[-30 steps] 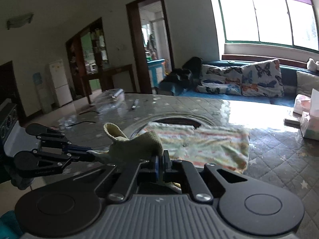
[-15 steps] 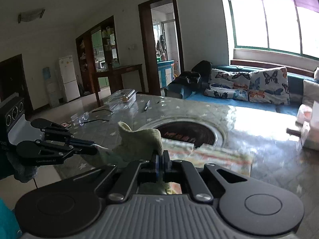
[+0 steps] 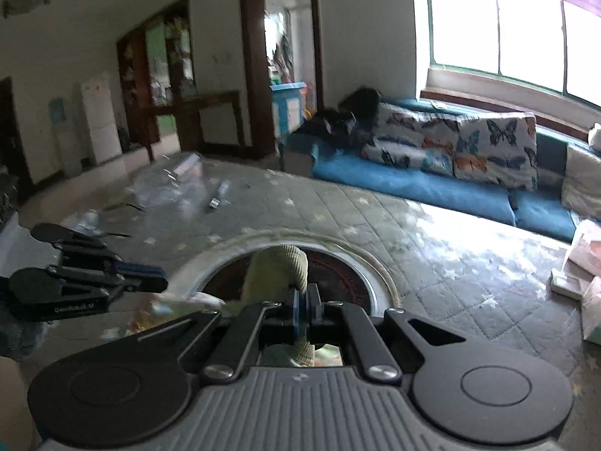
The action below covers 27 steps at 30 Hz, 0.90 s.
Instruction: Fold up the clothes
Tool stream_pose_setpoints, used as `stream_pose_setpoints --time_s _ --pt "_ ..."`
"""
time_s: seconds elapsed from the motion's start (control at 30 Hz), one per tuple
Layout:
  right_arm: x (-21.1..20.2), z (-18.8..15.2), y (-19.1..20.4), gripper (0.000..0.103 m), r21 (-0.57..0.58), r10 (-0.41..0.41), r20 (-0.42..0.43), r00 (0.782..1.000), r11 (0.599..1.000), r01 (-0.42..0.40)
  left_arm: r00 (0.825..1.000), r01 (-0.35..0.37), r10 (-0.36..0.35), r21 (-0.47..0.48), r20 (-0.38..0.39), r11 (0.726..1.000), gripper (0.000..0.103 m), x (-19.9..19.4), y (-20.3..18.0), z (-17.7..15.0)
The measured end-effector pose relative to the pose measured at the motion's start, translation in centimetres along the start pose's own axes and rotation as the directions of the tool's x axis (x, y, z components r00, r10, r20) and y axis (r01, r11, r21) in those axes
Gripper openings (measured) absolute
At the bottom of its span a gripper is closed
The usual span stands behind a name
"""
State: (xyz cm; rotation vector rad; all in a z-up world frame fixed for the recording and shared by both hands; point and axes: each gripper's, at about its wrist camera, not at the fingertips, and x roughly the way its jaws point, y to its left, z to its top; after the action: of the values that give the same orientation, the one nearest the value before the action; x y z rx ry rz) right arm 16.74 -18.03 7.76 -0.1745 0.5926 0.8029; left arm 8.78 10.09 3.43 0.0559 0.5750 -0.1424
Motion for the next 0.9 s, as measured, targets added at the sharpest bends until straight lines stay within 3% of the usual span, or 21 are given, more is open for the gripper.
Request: stream_pose_setpoints --time_s 0.17,0.27,0.3,0.33,0.4,0.43,0.6,0.8,0.9 --pt "6.5 -1.2 -2.1 0.003 0.103 -0.041 -0.090 0.995 0.993 0.050 0.996 -0.014 0.002 -0.138 -0.086 0.990 0.005 3.6 2.7 -0.4" --pt "8.0 -2.2 -2.6 0.003 0.102 -0.060 -0.119 0.991 0.992 0.072 0.995 0.002 -0.020 -0.181 -0.094 0.983 0.008 3.0 3.5 -1.1" --pt "8.5 -2.5 -2.8 0.003 0.104 -0.063 -0.130 0.990 0.992 0.077 0.995 -0.005 -0.013 -0.175 -0.100 0.984 0.017 2.7 3.2 -1.3" --pt "8.8 -2.7 -3.0 0.004 0.112 -0.061 -0.141 0.988 0.991 0.077 0.995 -0.004 -0.014 -0.175 -0.101 0.985 0.032 2.4 3.1 -1.4" --pt "9.0 -3.2 -3.4 0.008 0.119 -0.048 -0.154 0.987 0.991 0.067 0.995 -0.004 -0.014 -0.174 -0.103 0.985 0.048 1.8 2.8 -1.8" --pt "9.0 -3.3 -3.5 0.012 0.128 -0.036 -0.159 0.987 0.990 0.057 0.995 -0.006 -0.012 -0.175 -0.104 0.985 0.051 1.5 2.6 -2.1" --pt "9.6 -3.4 -3.7 0.019 0.135 -0.019 -0.172 0.985 0.990 0.043 0.992 -0.014 -0.005 -0.154 -0.124 0.988 0.049 1.9 1.4 -3.1" --pt "10.6 -3.6 -3.8 0.021 0.136 -0.016 -0.192 0.981 0.990 0.042 0.991 -0.007 -0.009 -0.124 -0.132 0.992 0.012 2.9 1.1 -3.2" --pt "10.9 -3.8 -3.7 0.018 0.131 -0.020 -0.200 0.979 0.990 0.047 0.991 -0.011 -0.003 -0.100 -0.135 0.995 0.005 3.2 1.0 -3.4"
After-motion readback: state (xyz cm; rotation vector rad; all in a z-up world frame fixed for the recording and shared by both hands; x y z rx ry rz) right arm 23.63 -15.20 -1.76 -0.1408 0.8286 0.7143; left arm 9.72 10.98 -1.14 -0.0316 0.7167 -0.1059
